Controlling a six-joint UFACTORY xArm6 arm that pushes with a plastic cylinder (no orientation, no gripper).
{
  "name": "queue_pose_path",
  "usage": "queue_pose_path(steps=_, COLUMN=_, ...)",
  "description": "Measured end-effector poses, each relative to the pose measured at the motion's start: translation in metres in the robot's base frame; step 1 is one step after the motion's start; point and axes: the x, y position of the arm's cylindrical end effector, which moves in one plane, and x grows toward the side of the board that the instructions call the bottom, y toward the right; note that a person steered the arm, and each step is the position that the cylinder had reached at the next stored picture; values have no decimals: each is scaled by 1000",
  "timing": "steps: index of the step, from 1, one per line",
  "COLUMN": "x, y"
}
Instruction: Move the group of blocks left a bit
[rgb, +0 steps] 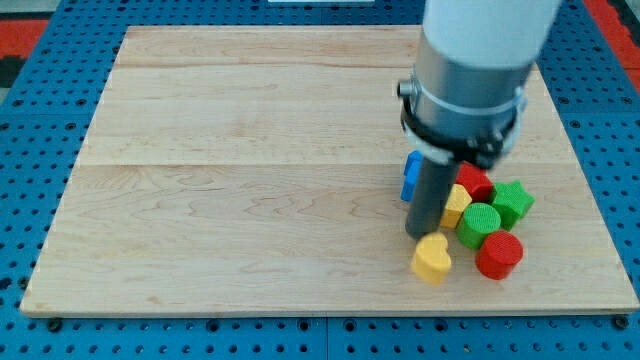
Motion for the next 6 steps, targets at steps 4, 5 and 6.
queue_pose_path(steps=4, x=57, y=24)
queue_pose_path(steps=5, x=50, y=85)
queue_pose_path(steps=6, x=20, y=112)
